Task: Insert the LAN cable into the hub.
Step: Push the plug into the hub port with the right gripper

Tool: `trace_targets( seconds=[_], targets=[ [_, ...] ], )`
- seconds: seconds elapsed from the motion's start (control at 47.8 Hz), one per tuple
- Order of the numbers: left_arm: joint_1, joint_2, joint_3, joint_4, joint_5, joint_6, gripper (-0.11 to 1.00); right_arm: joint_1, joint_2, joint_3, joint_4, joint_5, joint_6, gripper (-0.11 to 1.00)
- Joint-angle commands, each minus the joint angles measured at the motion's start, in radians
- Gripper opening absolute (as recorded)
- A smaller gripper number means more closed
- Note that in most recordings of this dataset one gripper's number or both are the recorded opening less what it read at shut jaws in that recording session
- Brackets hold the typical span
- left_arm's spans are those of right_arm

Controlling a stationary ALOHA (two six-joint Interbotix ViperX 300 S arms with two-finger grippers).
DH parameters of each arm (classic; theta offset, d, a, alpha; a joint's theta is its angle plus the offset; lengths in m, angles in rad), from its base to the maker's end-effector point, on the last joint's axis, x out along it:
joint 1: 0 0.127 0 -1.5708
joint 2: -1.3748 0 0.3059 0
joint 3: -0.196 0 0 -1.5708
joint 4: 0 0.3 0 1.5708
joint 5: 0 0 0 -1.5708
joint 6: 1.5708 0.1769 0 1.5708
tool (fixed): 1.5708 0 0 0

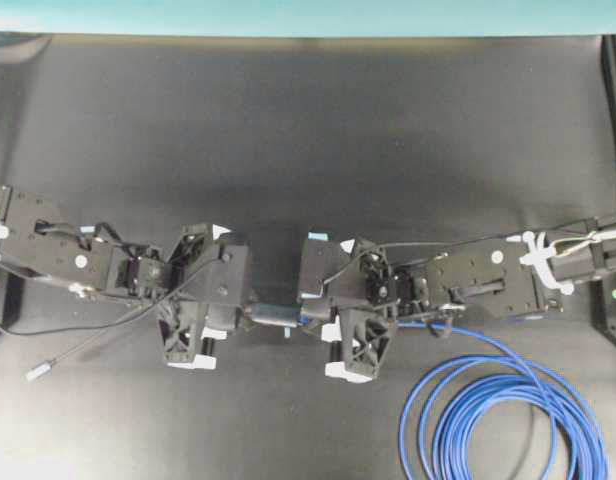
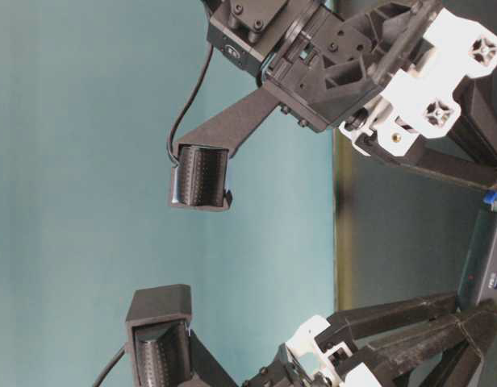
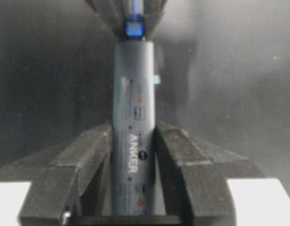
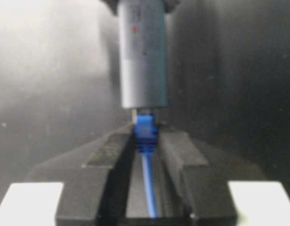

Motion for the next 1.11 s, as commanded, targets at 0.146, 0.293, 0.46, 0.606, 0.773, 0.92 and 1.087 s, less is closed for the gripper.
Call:
trace_targets(
  seconds=[0.146,0.293,0.46,0.606,0.773,0.92,1.087],
  targets=[
    [0.003,-0.011,-0.035,0.003,-0.003,-0.002,0.28,-0.012,-0.012,-0.055,-0.005,0.005,-0.023,0.13],
    [-0.006,-0.012,-0.031,0.003,0.021,-0.014,0.28,-0.008,-0.014,-0.054,-0.005,0.017,-0.026,0.13],
    [-0.015,-0.012,-0.029,0.003,0.041,0.005,0.28,-0.008,-0.014,-0.052,-0.005,0.026,-0.021,0.13],
    [-0.015,-0.014,-0.028,0.003,0.04,0.006,0.28,-0.008,-0.014,-0.052,-0.005,0.029,-0.023,0.13],
    [-0.015,-0.014,-0.026,0.003,0.031,0.005,0.28,-0.006,-0.014,-0.052,-0.005,0.018,-0.023,0.14],
    [-0.012,-0.014,-0.026,0.003,0.018,0.005,0.28,-0.006,-0.015,-0.051,-0.005,0.015,-0.018,0.32],
    [-0.009,-0.012,-0.026,0.003,0.021,0.003,0.28,-0.003,-0.015,-0.048,-0.005,0.011,-0.018,0.71]
  ],
)
